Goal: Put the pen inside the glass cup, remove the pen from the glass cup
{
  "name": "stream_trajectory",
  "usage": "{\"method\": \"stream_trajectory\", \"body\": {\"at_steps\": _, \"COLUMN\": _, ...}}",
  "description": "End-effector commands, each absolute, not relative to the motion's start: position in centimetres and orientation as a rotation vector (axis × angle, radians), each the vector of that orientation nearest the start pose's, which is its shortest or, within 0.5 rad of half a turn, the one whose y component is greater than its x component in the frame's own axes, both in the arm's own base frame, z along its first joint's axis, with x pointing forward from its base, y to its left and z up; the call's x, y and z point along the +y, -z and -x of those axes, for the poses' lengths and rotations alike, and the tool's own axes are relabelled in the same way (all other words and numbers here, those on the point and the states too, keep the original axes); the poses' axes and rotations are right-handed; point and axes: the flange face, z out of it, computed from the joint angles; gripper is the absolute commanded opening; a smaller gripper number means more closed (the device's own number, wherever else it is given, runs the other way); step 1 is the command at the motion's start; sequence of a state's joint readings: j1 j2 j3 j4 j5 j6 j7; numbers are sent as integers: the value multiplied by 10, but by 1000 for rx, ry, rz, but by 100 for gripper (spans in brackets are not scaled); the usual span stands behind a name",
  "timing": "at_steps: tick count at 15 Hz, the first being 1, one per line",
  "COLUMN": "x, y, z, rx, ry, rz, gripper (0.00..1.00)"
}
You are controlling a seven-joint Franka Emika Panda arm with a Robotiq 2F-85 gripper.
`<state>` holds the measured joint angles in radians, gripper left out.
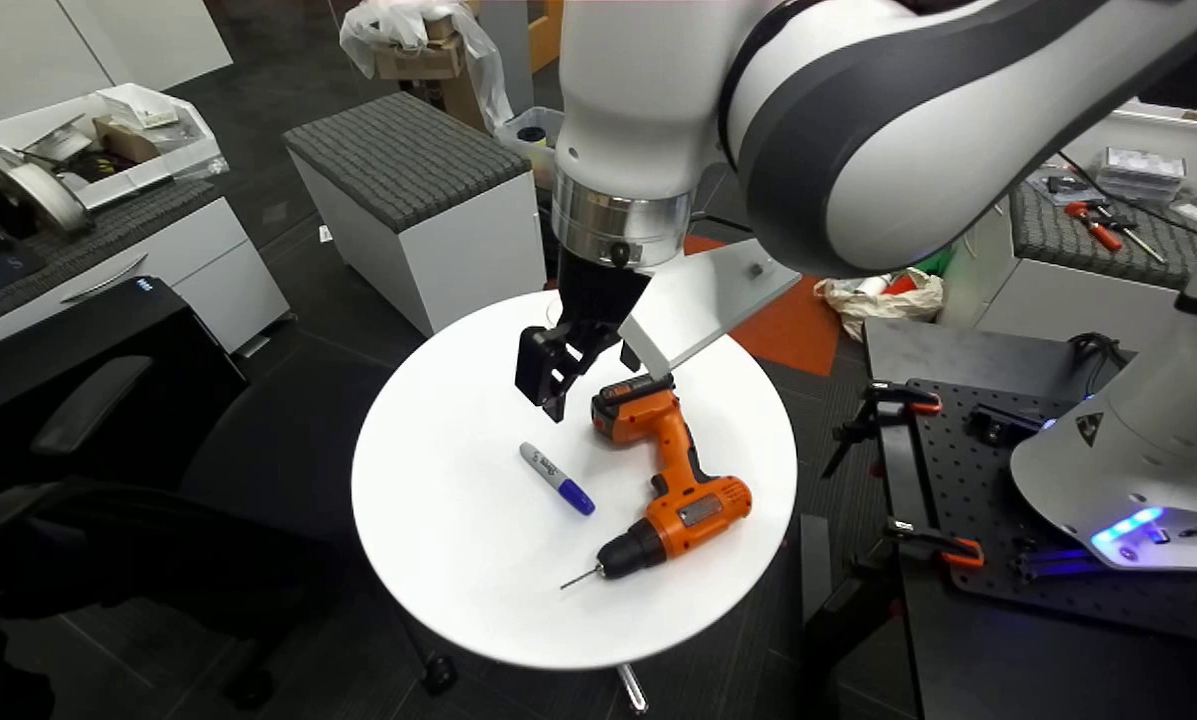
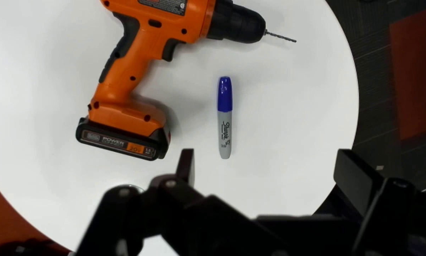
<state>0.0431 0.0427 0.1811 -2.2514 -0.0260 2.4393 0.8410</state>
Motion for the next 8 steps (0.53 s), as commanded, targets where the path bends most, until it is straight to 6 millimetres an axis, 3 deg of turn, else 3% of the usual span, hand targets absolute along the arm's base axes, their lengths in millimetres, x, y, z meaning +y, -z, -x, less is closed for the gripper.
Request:
{"method": "stream_trajectory", "body": {"at_steps": 1, "x": 121, "y": -360, "z": -528, "rx": 898, "ry": 196, "rz": 2936, "gripper": 100}}
{"method": "stream_trajectory", "body": {"at_steps": 4, "x": 121, "y": -360, "z": -529, "rx": 891, "ry": 194, "rz": 2939, "gripper": 100}}
{"method": "stream_trajectory", "body": {"at_steps": 8, "x": 103, "y": -354, "z": -537, "rx": 931, "ry": 200, "rz": 2920, "gripper": 100}}
